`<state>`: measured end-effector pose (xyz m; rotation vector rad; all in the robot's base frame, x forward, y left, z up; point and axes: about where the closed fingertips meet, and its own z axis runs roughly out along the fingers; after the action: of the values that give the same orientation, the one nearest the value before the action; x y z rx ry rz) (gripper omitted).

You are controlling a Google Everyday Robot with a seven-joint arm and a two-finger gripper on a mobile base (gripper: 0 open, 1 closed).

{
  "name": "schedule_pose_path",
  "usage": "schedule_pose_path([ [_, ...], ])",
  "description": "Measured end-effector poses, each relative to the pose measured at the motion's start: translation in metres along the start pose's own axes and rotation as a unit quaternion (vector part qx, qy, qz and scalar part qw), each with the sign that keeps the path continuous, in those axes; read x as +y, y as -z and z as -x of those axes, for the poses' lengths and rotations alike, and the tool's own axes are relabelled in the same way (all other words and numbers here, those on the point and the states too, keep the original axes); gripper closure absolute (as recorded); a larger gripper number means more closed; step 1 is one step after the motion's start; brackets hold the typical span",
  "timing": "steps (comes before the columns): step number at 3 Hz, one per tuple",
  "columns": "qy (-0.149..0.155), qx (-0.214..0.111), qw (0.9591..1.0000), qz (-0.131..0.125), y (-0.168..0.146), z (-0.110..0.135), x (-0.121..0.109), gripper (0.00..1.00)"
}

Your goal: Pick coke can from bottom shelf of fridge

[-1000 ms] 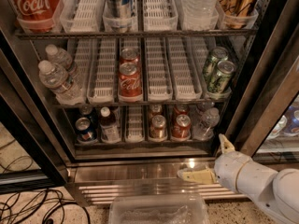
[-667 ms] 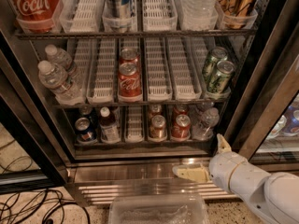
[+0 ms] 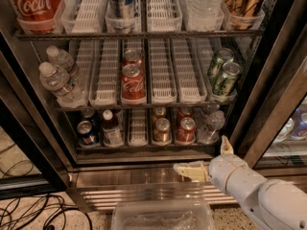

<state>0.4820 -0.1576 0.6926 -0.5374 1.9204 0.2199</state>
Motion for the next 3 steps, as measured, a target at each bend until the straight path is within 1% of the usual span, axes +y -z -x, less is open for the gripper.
schedule_pose_path([
  [1,-0.004,-0.016,0.9995,-0.027,-0.007,-0.011,0.000,0.00],
  [2,0.010,-0.054,0.9968,-0.058,-0.022,-0.026,0.012,0.00],
  [3,0.014,-0.089,0.9907,-0.102,-0.035,-0.041,0.009,0.09],
])
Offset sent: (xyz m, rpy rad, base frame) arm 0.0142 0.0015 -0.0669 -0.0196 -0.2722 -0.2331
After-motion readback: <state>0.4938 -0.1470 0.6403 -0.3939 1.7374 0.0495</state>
